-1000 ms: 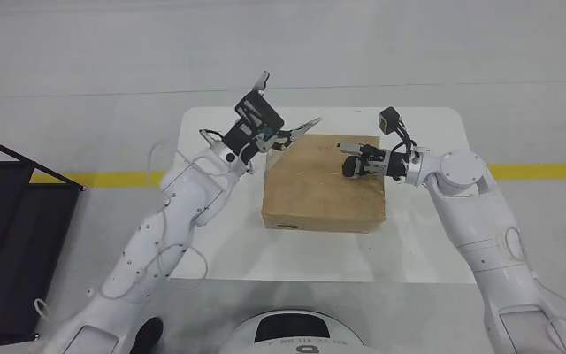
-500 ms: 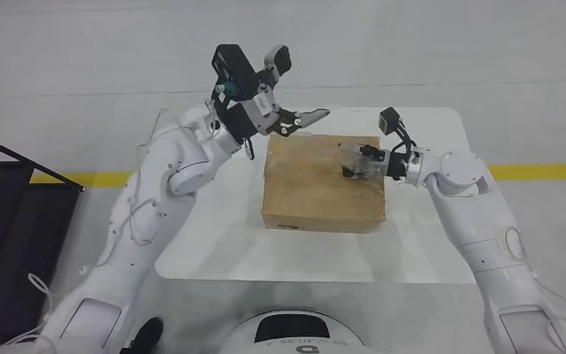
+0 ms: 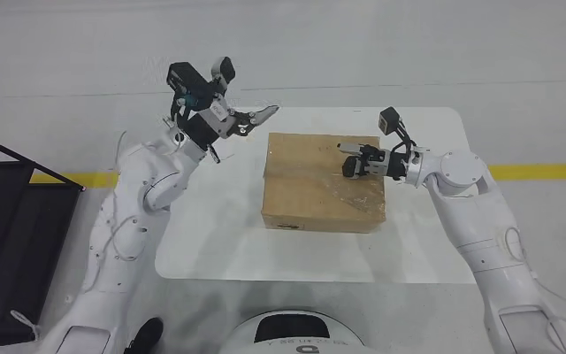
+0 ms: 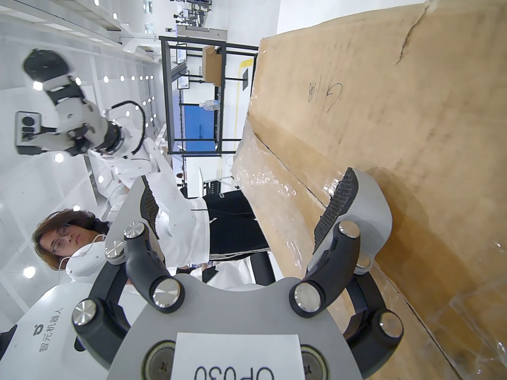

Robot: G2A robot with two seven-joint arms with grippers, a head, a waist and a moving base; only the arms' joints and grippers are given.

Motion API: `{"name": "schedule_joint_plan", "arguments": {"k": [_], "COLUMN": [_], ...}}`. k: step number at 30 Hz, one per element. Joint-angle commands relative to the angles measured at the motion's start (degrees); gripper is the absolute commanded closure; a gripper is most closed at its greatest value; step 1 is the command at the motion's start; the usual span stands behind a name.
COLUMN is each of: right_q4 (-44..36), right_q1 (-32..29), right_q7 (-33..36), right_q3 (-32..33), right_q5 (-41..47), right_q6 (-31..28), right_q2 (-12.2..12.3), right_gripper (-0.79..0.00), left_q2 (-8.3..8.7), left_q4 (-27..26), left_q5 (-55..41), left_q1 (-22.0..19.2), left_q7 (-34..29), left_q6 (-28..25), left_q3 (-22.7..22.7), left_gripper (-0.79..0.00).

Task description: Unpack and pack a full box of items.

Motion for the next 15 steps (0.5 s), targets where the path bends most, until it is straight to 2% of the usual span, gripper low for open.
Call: {"name": "schedule_joint_plan", "arguments": {"k": [1,4,7,10,15], "right_q4": [0.00,0.00,0.00,0.00,0.00], "right_q1": [0.00,0.00,0.00,0.00,0.00], "right_q7": [0.00,0.00,0.00,0.00,0.00], "right_q3": [0.00,0.00,0.00,0.00,0.00], "right_q5": [0.00,0.00,0.00,0.00,0.00], "right_q6": [0.00,0.00,0.00,0.00,0.00], "right_q2": [0.00,0.00,0.00,0.00,0.00], "right_gripper": [-0.785,-0.785,-0.785,-0.785,-0.785], "left_q2": [0.53,1.03,1.22,1.07,0.52], "left_q4": [0.55,2.59,5.24,8.05,13.24], "left_q5": [2.13,3.83,5.42,6.41,6.96], "left_q1": [4.15,8.26,10.10,9.83,7.11], "left_q7": [-0.06,-0.06,-1.14,-1.81,-1.60], "left_q6": [0.39,1.40,1.97,1.86,0.13], "left_q3": [-3.00,-5.93,-6.34,-4.41,0.12], "left_gripper": [-0.785,-0.785,-0.785,-0.785,-0.785]}}
